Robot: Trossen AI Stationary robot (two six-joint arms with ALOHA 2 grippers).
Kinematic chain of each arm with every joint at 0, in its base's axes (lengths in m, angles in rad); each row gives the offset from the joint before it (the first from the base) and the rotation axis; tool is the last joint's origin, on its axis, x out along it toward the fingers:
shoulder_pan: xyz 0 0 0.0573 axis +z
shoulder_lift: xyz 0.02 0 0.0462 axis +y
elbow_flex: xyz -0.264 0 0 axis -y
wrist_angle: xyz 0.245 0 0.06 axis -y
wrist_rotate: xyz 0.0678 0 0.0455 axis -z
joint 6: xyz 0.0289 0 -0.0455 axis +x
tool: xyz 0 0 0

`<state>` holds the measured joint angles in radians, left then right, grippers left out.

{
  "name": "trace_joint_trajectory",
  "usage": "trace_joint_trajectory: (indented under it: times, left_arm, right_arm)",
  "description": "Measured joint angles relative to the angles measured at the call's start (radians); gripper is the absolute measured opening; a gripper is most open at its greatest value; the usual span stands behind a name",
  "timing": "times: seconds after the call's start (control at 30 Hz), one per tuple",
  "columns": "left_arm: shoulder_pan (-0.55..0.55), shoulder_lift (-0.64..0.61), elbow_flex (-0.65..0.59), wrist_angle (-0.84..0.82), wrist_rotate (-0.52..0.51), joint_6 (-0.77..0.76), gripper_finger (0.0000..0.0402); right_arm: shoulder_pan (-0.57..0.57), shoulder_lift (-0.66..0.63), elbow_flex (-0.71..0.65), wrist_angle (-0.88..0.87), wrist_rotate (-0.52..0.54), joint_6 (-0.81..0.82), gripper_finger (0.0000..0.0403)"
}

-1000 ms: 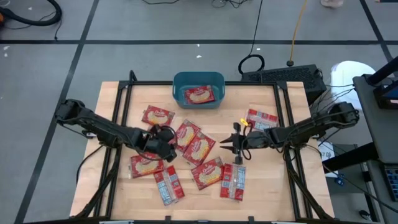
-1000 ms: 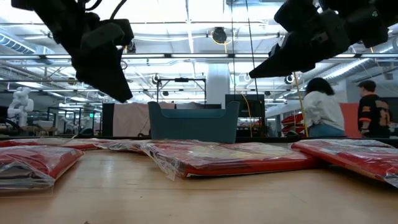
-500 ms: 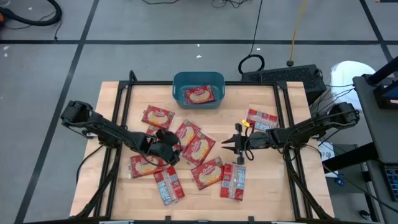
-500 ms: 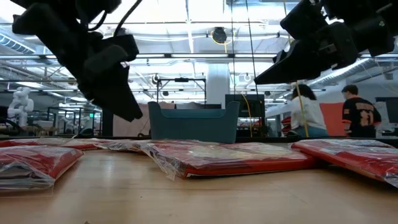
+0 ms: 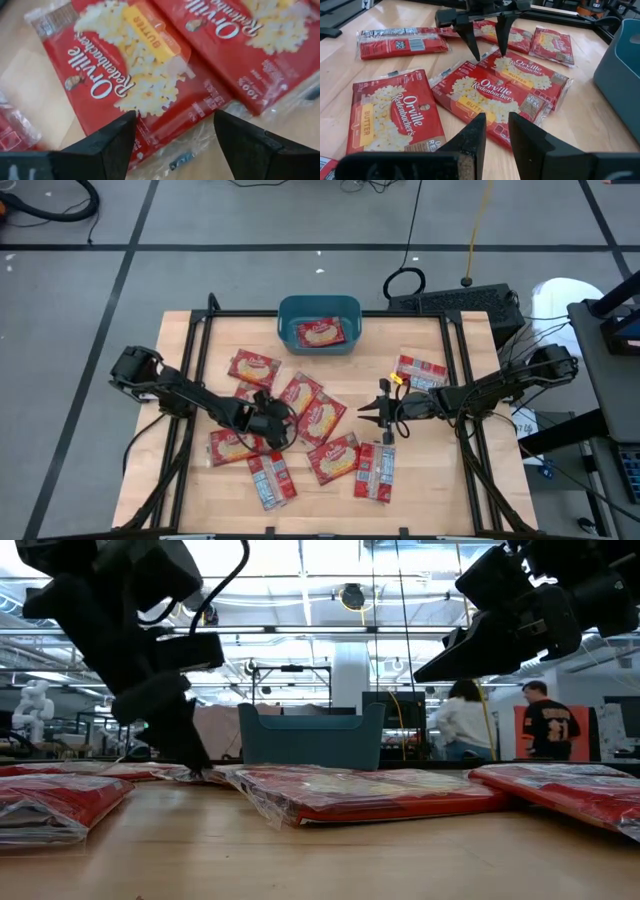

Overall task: Sort popcorn bags into baskets
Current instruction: Put the red popcorn bag into the blue bin

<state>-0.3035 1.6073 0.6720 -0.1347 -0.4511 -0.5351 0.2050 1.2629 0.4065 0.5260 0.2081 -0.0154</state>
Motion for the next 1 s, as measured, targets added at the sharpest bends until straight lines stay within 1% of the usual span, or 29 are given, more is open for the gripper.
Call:
trace_joint_trajectory:
  times: [0.13,0.3,0.5,0.63,0.77,0.87,0.93,1.0]
  left_arm:
    - [-0.007,-0.004,-0.001,-0.023,-0.01,0.019,0.0283]
    - [-0.014,-0.061,0.0,-0.137,-0.008,0.018,0.0289]
    - [-0.011,-0.101,-0.001,-0.251,-0.006,0.017,0.0272]
    - [0.003,-0.101,-0.013,-0.271,0.017,0.017,0.0263]
    - [0.028,-0.101,-0.025,-0.233,0.063,0.015,0.0258]
    - [0.074,-0.103,-0.066,-0.145,0.167,0.031,0.0248]
    - [0.106,-0.097,-0.104,-0.07,0.22,0.036,0.0234]
    - [0.122,-0.096,-0.122,-0.039,0.234,0.04,0.0212]
  right_arm:
    - [0.0,0.0,0.0,0.0,0.0,0.0,0.0075]
    - [0.0,0.0,0.0,-0.002,0.0,-0.009,0.0075]
    - [-0.001,0.0,0.0,0.003,0.0,-0.039,0.0075]
    - [-0.001,0.0,0.0,0.011,0.0,-0.05,0.0075]
    - [-0.001,0.0,0.0,0.009,0.0,-0.05,0.0075]
    - [0.0,0.0,0.0,0.017,0.0,-0.053,0.0075]
    - [0.0,0.0,0.0,0.023,-0.001,-0.053,0.0075]
    - [0.0,0.0,0.0,0.024,-0.002,-0.051,0.0075]
